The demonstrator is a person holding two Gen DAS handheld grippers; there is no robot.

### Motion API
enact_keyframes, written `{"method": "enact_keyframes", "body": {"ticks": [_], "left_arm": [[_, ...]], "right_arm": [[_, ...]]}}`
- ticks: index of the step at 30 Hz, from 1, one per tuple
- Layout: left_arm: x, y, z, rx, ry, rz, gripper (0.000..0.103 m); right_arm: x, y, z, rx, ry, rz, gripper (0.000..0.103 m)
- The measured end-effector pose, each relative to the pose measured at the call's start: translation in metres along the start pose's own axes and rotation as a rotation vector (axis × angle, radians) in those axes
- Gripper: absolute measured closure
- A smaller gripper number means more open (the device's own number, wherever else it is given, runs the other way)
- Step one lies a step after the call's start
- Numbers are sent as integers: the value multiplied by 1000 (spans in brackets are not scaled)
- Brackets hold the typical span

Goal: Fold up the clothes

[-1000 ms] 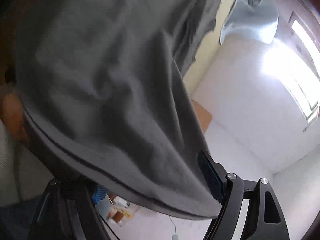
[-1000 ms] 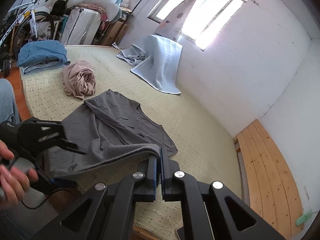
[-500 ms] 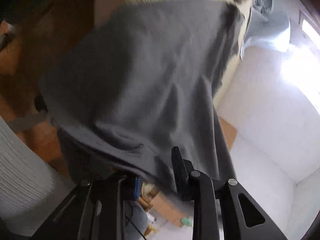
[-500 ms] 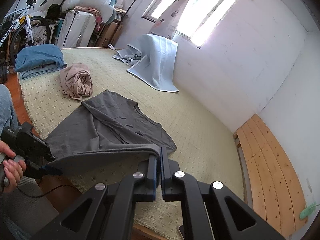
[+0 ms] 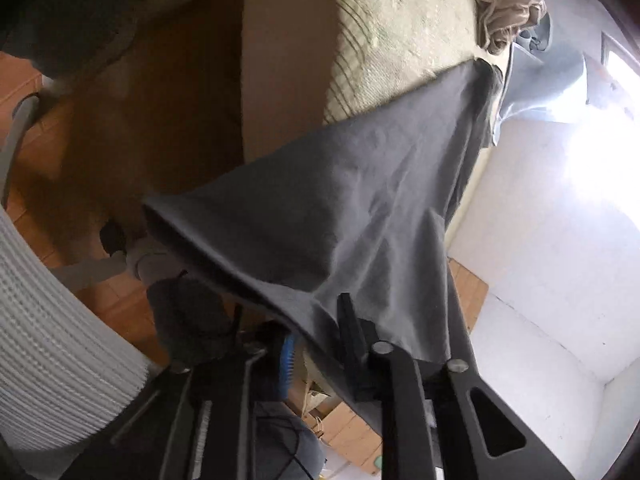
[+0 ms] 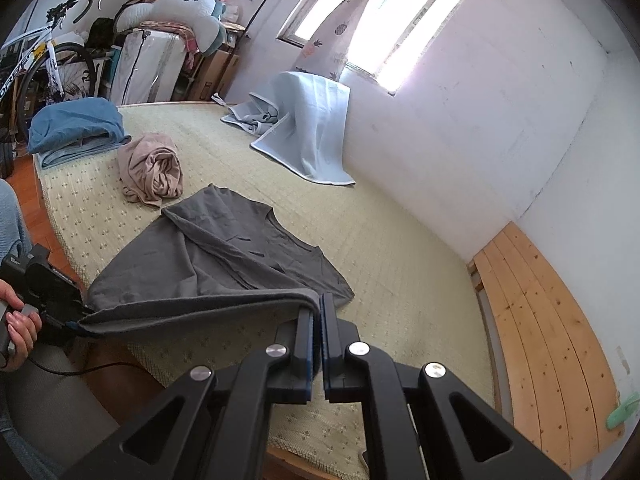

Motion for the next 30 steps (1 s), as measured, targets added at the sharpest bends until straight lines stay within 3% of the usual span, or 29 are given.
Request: {"method": "enact_keyframes", "body": {"ticks": [7, 10, 11, 14, 22, 30], "left_arm": [[-15, -3, 3, 5, -7, -51, 87], [-23, -42, -17, 26, -23, -77, 90], [-28, -56, -22, 36, -27, -87, 96], [-39, -63, -44, 89, -19, -102, 101], [-100, -67, -146, 359, 58, -180, 101], [-167, -45, -254, 645, 244, -252, 102]], "right_arm": [[0, 7, -13, 27, 11, 3, 102], [0, 10, -19, 40, 15, 8, 102], [0, 11, -20, 43, 17, 10, 102], [1, 16, -23, 57, 14, 19, 102], [1, 28, -24, 72, -7, 32, 102], [-7, 34, -13, 41, -52, 34, 102]]}}
Point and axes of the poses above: each gripper's, at about its wrist camera, not at the fingertips, and x roughly the way its jaws point, z to its left, y to its underside, the point moved 6 cm from there along x, roughly the way its jaws point, and after that the axes turned 12 degrees about y, right-handed, at the moved point
